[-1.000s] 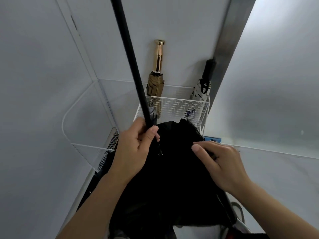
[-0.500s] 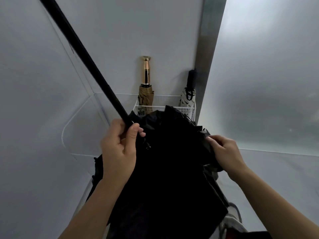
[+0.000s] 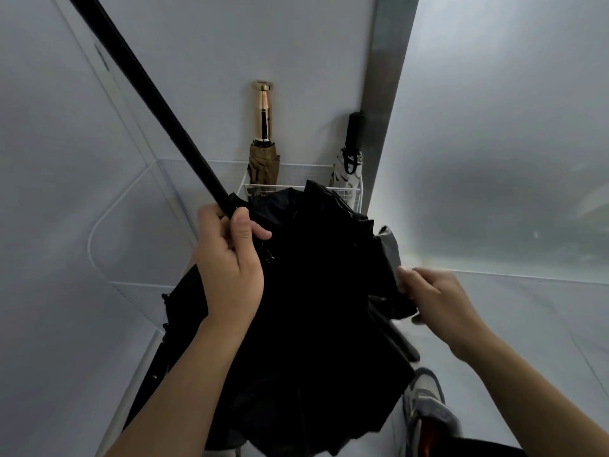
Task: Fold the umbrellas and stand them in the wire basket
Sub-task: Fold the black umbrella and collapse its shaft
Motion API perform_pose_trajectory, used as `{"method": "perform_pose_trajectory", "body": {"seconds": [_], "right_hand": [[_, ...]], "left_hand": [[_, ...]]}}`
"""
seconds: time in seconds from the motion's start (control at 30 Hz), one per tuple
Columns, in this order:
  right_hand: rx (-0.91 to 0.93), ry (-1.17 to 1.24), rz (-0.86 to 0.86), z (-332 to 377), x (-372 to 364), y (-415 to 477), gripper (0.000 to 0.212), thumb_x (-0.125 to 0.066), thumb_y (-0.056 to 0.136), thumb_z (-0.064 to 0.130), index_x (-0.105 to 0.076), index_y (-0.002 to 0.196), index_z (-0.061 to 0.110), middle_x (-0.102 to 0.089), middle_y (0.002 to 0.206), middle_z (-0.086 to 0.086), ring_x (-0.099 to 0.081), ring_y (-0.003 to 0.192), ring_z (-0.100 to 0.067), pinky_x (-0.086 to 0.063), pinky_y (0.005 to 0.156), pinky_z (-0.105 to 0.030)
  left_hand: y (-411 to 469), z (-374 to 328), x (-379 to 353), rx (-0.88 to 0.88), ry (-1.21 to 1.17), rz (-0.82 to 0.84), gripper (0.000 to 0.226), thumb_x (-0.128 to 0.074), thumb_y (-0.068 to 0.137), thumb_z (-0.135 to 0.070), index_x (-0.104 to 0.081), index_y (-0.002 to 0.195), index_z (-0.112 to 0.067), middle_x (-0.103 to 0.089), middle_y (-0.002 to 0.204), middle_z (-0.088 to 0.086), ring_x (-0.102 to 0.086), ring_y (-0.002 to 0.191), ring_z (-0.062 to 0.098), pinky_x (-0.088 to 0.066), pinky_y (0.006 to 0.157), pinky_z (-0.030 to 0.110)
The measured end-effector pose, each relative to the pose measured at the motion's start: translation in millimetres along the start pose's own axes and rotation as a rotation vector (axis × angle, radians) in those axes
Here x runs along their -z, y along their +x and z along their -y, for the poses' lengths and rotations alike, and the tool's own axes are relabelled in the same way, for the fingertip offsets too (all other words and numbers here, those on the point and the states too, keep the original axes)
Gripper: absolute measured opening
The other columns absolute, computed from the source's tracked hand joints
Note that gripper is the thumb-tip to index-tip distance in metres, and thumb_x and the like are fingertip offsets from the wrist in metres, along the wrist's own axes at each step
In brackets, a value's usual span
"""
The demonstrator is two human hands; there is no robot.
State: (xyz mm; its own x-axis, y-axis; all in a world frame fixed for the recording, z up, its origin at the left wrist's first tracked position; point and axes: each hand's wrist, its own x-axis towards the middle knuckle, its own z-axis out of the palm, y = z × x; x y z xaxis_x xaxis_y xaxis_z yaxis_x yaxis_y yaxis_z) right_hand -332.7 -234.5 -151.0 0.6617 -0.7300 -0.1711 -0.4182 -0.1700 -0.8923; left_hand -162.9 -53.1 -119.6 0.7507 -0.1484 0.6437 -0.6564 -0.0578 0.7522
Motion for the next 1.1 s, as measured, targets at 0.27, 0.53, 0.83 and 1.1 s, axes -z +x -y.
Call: {"method": "perform_pose_trajectory", "body": {"seconds": [0.27, 0.53, 0.83, 1.1], "right_hand": [[0.230, 0.375, 0.403, 6, -15, -30, 0.053, -0.059, 0.073, -0.008, -0.061, 0.118, 0.019, -0.068, 0.118, 0.008, -0.065, 0.109, -0.008, -0.055, 0.083, -0.024], [0.713, -0.480, -0.093, 5, -20, -43, 0.027, -0.061, 0.073, 0.021, -0.067, 0.092, 0.038, -0.056, 0.082, 0.019, -0.053, 0.072, -0.001, -0.042, 0.058, -0.016], [0.552, -0.218, 0.204, -13, -54, -27, 0.022, -0.074, 0.082, 0.015, -0.076, 0.096, 0.033, -0.068, 0.083, 0.026, -0.067, 0.080, -0.001, -0.053, 0.070, -0.021], [0.449, -0.200, -0.143, 9, -63, -21, 0.007, -0.073, 0.082, 0.022, -0.070, 0.077, 0.027, -0.062, 0.074, 0.017, -0.060, 0.070, -0.003, -0.046, 0.064, -0.022]], "left_hand": [[-11, -10, -9, 0.109, -0.158, -0.059, 0.016, -0.036, 0.106, -0.026, -0.041, 0.091, -0.031, -0.053, 0.061, -0.009, -0.059, 0.057, 0.017, -0.058, 0.070, 0.036], [2, -8, -5, 0.120, -0.202, -0.131, 0.019, -0.034, 0.107, -0.020, -0.040, 0.090, -0.026, -0.043, 0.063, -0.001, -0.046, 0.056, 0.013, -0.052, 0.066, 0.030], [5, -10, -20, 0.454, -0.415, 0.021, 0.049, -0.053, 0.087, -0.050, -0.045, 0.058, -0.010, -0.042, 0.050, -0.003, -0.042, 0.051, 0.011, -0.044, 0.058, 0.020], [-10, -32, -27, 0.570, -0.576, 0.198, 0.063, -0.043, 0.091, -0.053, -0.036, 0.037, -0.021, -0.046, 0.044, 0.008, -0.051, 0.050, 0.022, -0.048, 0.078, 0.039]]}}
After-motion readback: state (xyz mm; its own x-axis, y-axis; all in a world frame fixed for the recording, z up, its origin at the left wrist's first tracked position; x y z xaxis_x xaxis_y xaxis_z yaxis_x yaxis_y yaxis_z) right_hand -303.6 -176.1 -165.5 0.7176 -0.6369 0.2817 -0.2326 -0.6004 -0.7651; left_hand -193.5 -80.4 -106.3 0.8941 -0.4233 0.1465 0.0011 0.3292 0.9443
